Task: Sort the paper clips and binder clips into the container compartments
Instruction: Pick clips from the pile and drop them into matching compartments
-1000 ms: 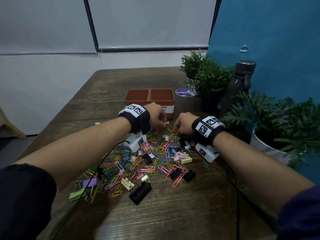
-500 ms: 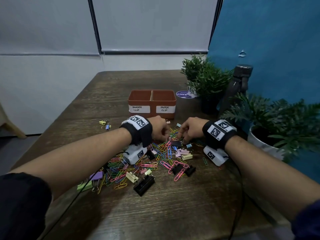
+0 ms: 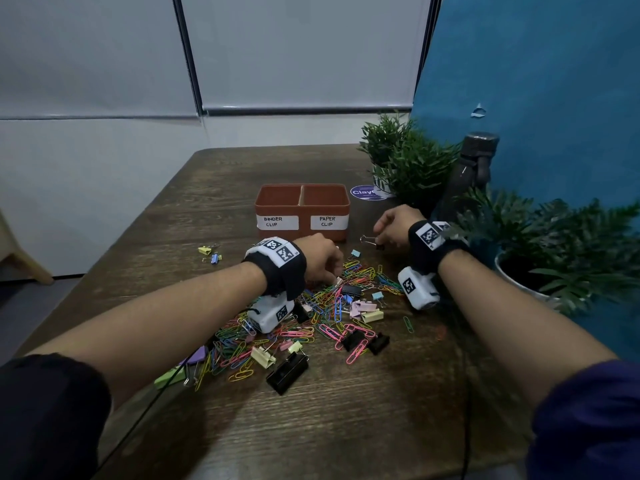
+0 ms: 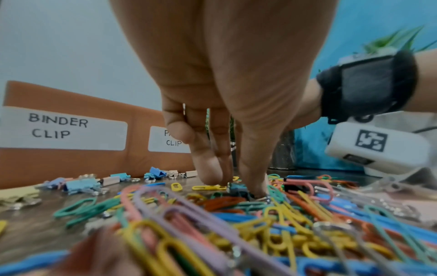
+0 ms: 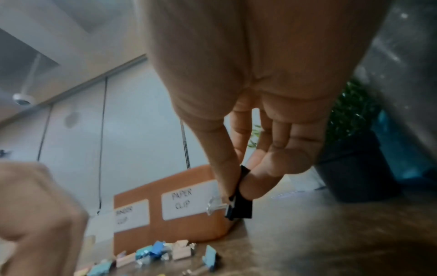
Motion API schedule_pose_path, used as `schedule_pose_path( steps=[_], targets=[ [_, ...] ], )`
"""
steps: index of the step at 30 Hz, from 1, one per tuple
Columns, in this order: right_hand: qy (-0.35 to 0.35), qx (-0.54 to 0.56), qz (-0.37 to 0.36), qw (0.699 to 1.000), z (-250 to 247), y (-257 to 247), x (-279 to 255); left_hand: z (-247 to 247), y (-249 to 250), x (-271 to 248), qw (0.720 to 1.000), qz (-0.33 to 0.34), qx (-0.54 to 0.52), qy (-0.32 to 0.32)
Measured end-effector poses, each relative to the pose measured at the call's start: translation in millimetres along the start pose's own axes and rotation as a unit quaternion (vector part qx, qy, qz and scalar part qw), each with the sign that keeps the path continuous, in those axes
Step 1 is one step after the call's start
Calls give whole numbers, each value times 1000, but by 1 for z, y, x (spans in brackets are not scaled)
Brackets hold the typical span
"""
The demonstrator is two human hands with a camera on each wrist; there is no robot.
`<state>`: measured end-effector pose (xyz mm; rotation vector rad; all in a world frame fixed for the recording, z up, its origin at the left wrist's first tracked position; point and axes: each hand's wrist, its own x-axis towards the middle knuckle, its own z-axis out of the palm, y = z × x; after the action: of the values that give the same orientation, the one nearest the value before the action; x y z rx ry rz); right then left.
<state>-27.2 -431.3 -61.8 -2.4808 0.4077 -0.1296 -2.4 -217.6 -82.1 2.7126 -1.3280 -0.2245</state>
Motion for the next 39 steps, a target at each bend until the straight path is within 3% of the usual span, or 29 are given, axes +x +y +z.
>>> schedule_pose_path(
  steps=[10,13,16,22,24,29,39],
  targets=[
    [-49,-55,9,997,18,7,13,-6,-11,-4,996,-14,-83,-1],
    [-48,-61,-25,997,18,7,11,-22,-23,6,993,-56,-94,54],
    [-63,-68,-65,994,21,4,7,-35,-36,22,989,-103,-42,94],
    [-152,-122,-110,975,27,0,-5,-24,-40,37,983,-153,19,98],
    [-157,-116,-117,974,28,0,-6,-20,-33,33,990,-119,16,78],
    [-128,-129,-136,974,29,1,-6,-10,-10,20,997,-15,10,-71],
    [-128,-120,-139,975,30,0,-5,-5,-4,8,999,0,-13,-48]
  ],
)
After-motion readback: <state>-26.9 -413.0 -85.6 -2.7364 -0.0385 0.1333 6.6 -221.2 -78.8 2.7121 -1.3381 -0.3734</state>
